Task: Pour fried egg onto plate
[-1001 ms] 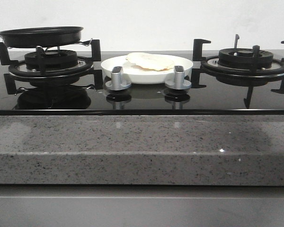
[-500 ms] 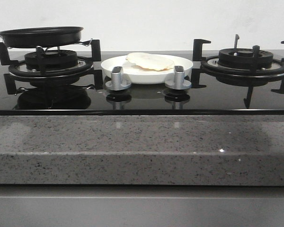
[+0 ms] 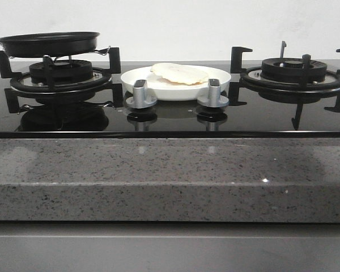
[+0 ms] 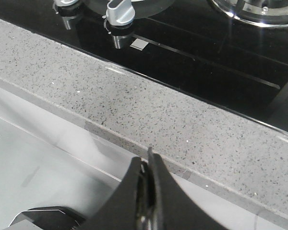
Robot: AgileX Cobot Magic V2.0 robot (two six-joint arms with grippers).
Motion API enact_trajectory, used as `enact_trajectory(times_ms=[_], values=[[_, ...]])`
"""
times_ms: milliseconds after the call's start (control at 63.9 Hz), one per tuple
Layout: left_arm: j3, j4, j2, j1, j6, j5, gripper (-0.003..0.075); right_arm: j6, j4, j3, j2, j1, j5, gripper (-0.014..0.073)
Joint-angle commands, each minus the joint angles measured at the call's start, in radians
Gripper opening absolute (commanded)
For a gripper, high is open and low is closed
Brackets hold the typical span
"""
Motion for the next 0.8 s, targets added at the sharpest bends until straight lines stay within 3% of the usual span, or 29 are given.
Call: enact_trajectory(times_ms=[0, 547, 782], values=[[0.006, 0.000, -0.019, 0.004, -0.008, -0.076, -0.0019, -0.008, 0.009, -0.021, 0.008, -0.002, -0.056, -0.0068], [0.006, 0.000, -0.019, 0.004, -0.008, -0.076, -0.0019, -0.008, 0.004, -0.012, -0.004, -0.002, -0.069, -0.0068], [0.006, 0.000, -0.019, 0.004, -0.008, -0.076, -0.0019, -0.008, 0.020, 0.215, -0.190, -0.072, -0.451, -0.0068]])
